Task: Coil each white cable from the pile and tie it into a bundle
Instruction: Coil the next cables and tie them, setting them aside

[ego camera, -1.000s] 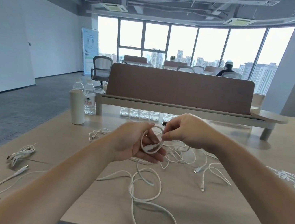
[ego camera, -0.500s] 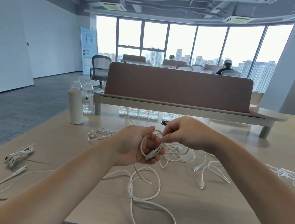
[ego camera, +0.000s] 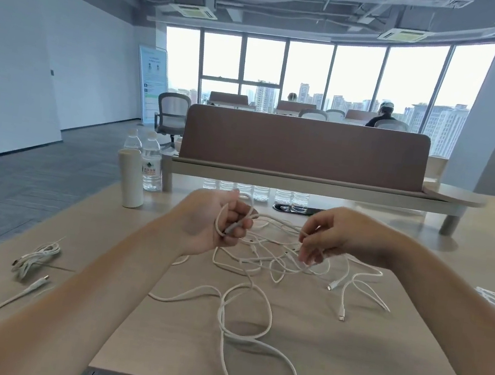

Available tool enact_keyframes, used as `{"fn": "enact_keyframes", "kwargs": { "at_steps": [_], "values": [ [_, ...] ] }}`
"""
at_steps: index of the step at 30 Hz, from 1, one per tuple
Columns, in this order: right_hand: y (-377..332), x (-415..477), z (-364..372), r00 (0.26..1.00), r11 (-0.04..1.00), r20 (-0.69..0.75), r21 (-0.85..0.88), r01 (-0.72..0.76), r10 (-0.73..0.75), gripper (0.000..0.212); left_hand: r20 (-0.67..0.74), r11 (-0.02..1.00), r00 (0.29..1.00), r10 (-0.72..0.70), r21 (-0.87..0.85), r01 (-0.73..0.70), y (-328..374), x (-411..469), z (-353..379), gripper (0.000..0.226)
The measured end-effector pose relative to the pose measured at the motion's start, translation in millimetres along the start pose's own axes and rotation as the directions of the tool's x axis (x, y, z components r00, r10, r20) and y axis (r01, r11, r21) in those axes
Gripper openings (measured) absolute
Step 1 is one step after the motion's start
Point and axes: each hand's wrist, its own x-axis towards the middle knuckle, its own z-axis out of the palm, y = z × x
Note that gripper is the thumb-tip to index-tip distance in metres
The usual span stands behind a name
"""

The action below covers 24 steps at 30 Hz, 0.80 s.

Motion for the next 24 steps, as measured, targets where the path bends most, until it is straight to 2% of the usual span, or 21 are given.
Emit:
{"fn": "enact_keyframes", "kwargs": {
  "at_steps": [3,6,11,15,17,20,24],
  "values": [
    [0.8,2.6,-3.1,0.992,0.988,-0.13,0.154,0.01,0.01,0.007,-0.027,0.998,1.0,0.005,0.07,-0.003,-2.8,-1.3,1.4,0.045],
    [-7.8,7.5,0.3,0.964,0.982,-0.266,0.186,0.039,0.012,0.006,-0.031,0.993,1.0,0.003,0.116,0.001,-7.0,-1.4,8.5,0.045],
    [-31.5,16.7,26.5,0.899,0.946,-0.436,0.308,0.099,0.048,0.011,-0.12,0.998,0.993,0.012,0.056,-0.006,-13.7,5.7,24.3,0.045],
    [-41.4,23.7,47.4,0.853,0.939,-0.518,0.32,0.129,0.059,0.012,-0.176,0.999,0.984,0.017,-0.025,-0.021,-17.1,7.6,32.7,0.042],
    [-42.7,24.3,54.0,0.84,0.958,-0.54,0.26,0.12,0.041,0.012,-0.185,0.998,0.983,0.014,-0.052,-0.025,-18.2,7.9,33.4,0.04],
    [-42.9,23.0,62.8,0.824,0.993,-0.565,0.066,0.096,-0.042,0.014,-0.203,0.997,0.979,0.016,-0.071,-0.031,-18.8,8.8,31.7,0.037],
    [-42.9,23.1,71.5,0.821,0.986,-0.546,-0.097,0.134,-0.166,0.016,-0.198,0.995,0.98,0.011,-0.095,-0.03,-17.9,7.2,30.7,0.04]
  ]
}}
